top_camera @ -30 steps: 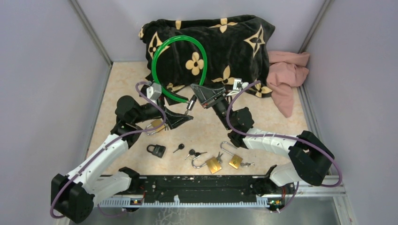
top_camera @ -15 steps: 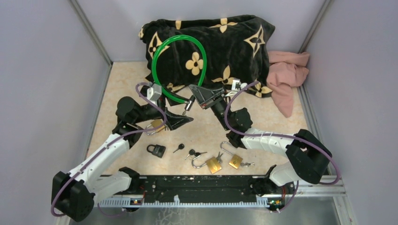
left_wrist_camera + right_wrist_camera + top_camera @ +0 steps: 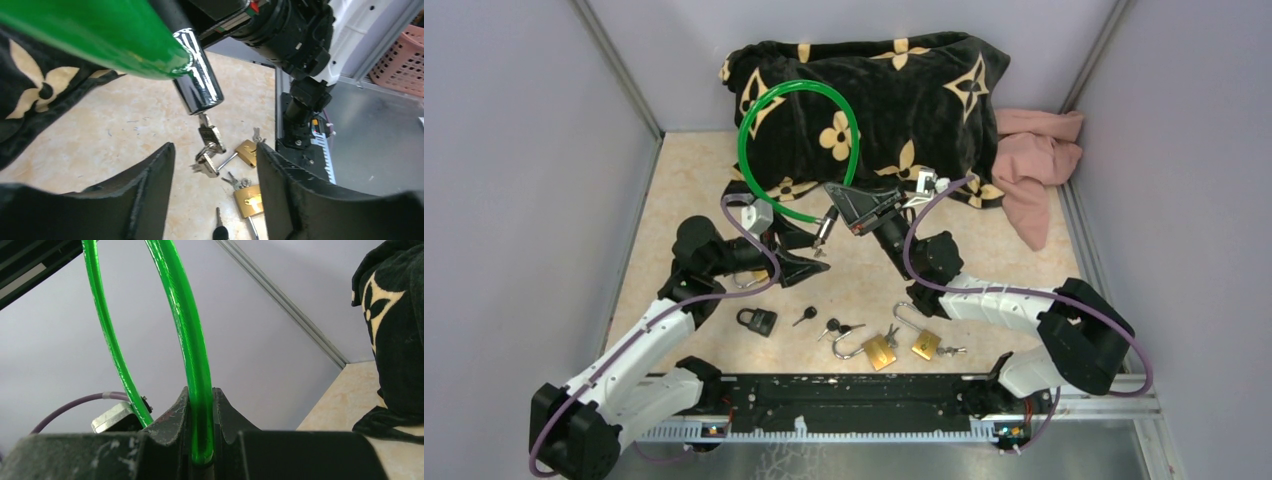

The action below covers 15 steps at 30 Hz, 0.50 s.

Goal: Lock with the key
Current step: Lock the lock.

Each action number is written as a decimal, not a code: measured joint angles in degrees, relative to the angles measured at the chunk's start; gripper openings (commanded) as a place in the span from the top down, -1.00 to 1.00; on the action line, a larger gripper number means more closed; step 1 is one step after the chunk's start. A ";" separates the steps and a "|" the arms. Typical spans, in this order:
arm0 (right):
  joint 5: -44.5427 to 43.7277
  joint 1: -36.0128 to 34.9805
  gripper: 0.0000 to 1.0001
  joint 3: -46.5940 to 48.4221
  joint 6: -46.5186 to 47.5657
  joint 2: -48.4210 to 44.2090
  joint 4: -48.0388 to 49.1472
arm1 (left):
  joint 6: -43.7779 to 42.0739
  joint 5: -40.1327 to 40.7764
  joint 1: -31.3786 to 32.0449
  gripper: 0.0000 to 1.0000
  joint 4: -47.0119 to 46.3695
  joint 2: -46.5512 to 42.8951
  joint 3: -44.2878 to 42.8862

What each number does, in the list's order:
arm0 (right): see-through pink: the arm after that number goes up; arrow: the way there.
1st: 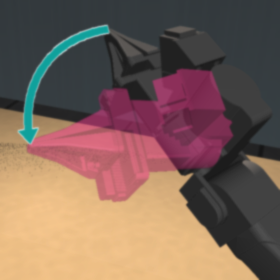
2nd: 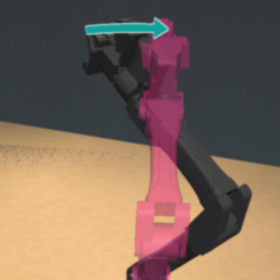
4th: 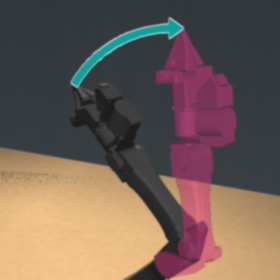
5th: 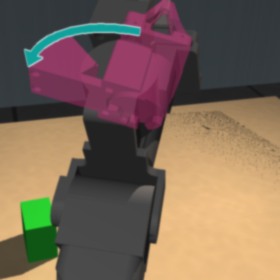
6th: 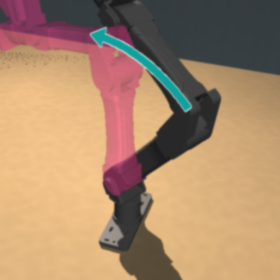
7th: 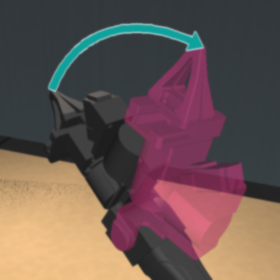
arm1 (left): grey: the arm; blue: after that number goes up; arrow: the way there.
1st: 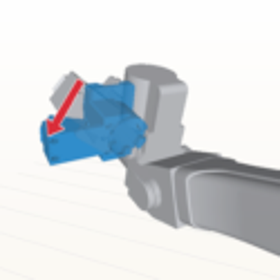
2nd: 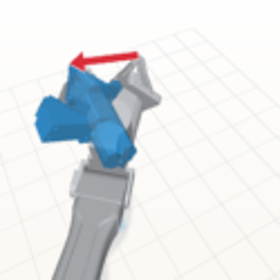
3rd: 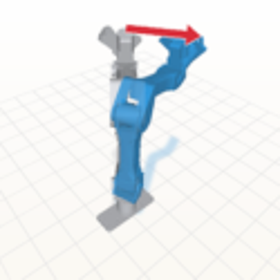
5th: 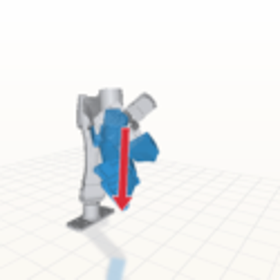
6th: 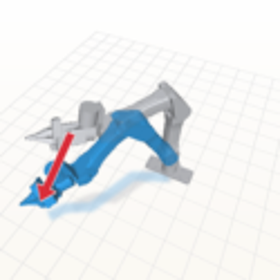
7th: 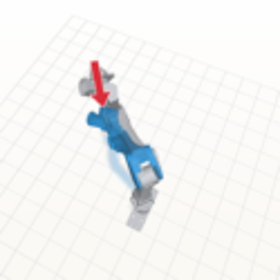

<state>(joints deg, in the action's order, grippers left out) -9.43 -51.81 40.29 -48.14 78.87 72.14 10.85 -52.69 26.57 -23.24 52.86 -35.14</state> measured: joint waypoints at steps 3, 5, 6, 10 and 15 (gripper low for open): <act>-0.22 -0.04 1.00 0.00 0.00 0.00 -0.07 | 0.90 2.38 0.02 -0.13 0.00 -0.07 0.00; -0.42 -0.04 1.00 0.00 -0.07 0.00 -0.07 | 1.95 4.07 0.02 -0.05 -0.24 -0.07 0.00; -0.48 -0.04 1.00 0.00 -0.09 0.00 -0.04 | 2.49 4.52 0.02 0.02 -0.42 -0.07 -0.02; -0.61 -0.04 1.00 0.00 -0.46 0.09 0.07 | 3.67 5.18 0.07 0.53 -1.25 -0.04 -0.31; -1.40 -0.04 1.00 0.00 -0.55 0.55 1.42 | 3.19 4.79 0.42 1.00 -1.07 -0.07 -1.18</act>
<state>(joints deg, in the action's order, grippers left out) -10.83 -51.86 40.29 -48.69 79.42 73.56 14.04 -47.90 26.98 -24.32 52.80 -36.32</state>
